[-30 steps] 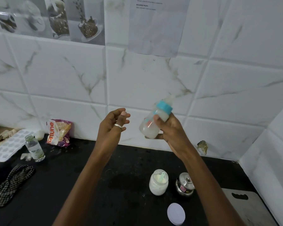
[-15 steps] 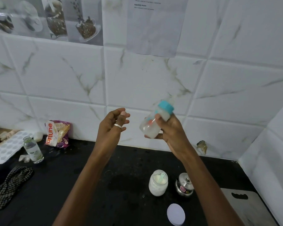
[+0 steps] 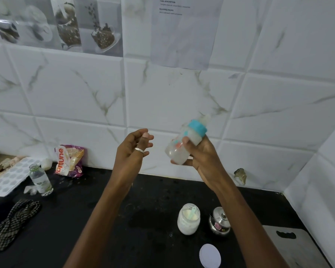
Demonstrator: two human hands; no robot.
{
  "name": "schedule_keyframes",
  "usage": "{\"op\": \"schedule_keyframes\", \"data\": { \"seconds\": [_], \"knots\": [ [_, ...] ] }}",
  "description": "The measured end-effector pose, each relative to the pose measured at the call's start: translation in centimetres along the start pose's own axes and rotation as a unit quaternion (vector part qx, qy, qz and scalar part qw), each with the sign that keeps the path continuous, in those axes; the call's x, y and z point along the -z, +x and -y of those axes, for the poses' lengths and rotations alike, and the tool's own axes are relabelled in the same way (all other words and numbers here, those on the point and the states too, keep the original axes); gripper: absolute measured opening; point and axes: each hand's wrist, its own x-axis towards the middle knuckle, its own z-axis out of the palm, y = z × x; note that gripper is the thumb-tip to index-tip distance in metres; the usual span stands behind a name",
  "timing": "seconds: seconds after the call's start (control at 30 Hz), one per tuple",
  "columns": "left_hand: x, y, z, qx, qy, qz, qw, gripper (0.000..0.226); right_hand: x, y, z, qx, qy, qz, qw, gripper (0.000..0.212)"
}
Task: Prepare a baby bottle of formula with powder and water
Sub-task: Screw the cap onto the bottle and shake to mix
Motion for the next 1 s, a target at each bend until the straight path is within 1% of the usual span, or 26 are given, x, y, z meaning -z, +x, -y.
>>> {"op": "schedule_keyframes", "data": {
  "seconds": [0.03,0.07,0.13,0.17,0.2,0.27,0.3,0.33,0.4,0.43,0.53,0.57,0.67,0.7,0.77,0.8,0.83,0.9,0.93,1.0],
  "knots": [
    [0.0,0.0,0.0,-0.001,-0.001,-0.001,1.0,0.03,0.0,-0.1,0.0,0.002,-0.017,0.007,1.0,0.07],
    [0.0,0.0,-0.1,0.0,-0.002,-0.003,1.0,0.032,0.1,-0.1,0.0,0.007,-0.008,-0.003,1.0,0.07],
    [0.0,0.0,-0.1,-0.001,0.0,-0.002,1.0,0.033,0.1,-0.1,0.3,0.015,0.076,-0.043,0.996,0.082],
    [0.0,-0.1,-0.1,-0.001,0.0,-0.001,1.0,0.033,-0.1,-0.1,0.5,0.015,0.097,-0.051,0.994,0.084],
    [0.1,-0.1,-0.1,-0.001,0.001,-0.001,1.0,0.032,-0.2,-0.2,0.5,0.014,0.085,-0.046,0.995,0.08],
    [0.1,-0.1,-0.1,-0.003,0.003,-0.001,1.0,0.032,-0.1,-0.3,0.0,0.006,0.003,-0.009,1.0,0.065],
    [0.1,-0.1,-0.2,-0.003,0.003,0.0,1.0,0.033,-0.1,-0.4,-0.1,0.007,-0.01,-0.003,1.0,0.063],
    [0.1,-0.1,-0.2,-0.002,0.003,0.0,1.0,0.034,0.0,-0.4,-0.1,0.01,0.001,-0.015,1.0,0.064],
    [0.0,-0.2,-0.3,-0.001,0.002,0.001,1.0,0.033,-0.1,-0.4,0.2,0.015,0.074,-0.057,0.996,0.068],
    [0.0,-0.2,-0.2,0.0,0.003,0.002,1.0,0.031,-0.2,-0.4,0.4,0.015,0.089,-0.063,0.994,0.07],
    [0.1,-0.2,-0.2,-0.001,0.002,0.004,1.0,0.029,-0.1,-0.3,0.3,0.015,0.002,-0.025,1.0,0.076],
    [0.1,-0.2,-0.3,0.0,-0.001,0.003,1.0,0.029,0.0,-0.3,0.3,0.018,0.0,-0.023,1.0,0.076],
    [0.1,-0.4,-0.4,0.0,-0.004,0.003,1.0,0.028,0.0,-0.3,0.9,0.028,0.099,-0.065,0.993,0.071],
    [0.1,-0.4,-0.4,0.0,-0.003,0.003,1.0,0.027,-0.2,-0.4,1.0,0.027,0.096,-0.061,0.993,0.069],
    [0.0,-0.4,-0.4,-0.003,-0.003,0.005,1.0,0.026,-0.3,-0.5,0.9,0.023,0.028,-0.029,0.999,0.065],
    [0.0,-0.4,-0.4,-0.003,-0.005,0.004,1.0,0.027,-0.2,-0.4,0.7,0.023,0.017,-0.022,0.999,0.064],
    [0.0,-0.4,-0.4,-0.002,-0.007,0.004,1.0,0.027,0.0,-0.4,0.7,0.026,0.036,-0.035,0.998,0.065],
    [0.0,-0.5,-0.4,0.0,-0.008,0.006,1.0,0.027,0.1,-0.5,0.9,0.026,0.109,-0.062,0.992,0.067],
    [0.0,-0.5,-0.4,0.0,-0.007,0.007,1.0,0.026,0.1,-0.5,1.0,0.02,0.114,-0.06,0.991,0.066],
    [0.0,-0.5,-0.3,0.002,-0.006,0.007,1.0,0.026,0.1,-0.6,0.8,0.006,0.049,-0.029,0.998,0.063]
  ]
}}
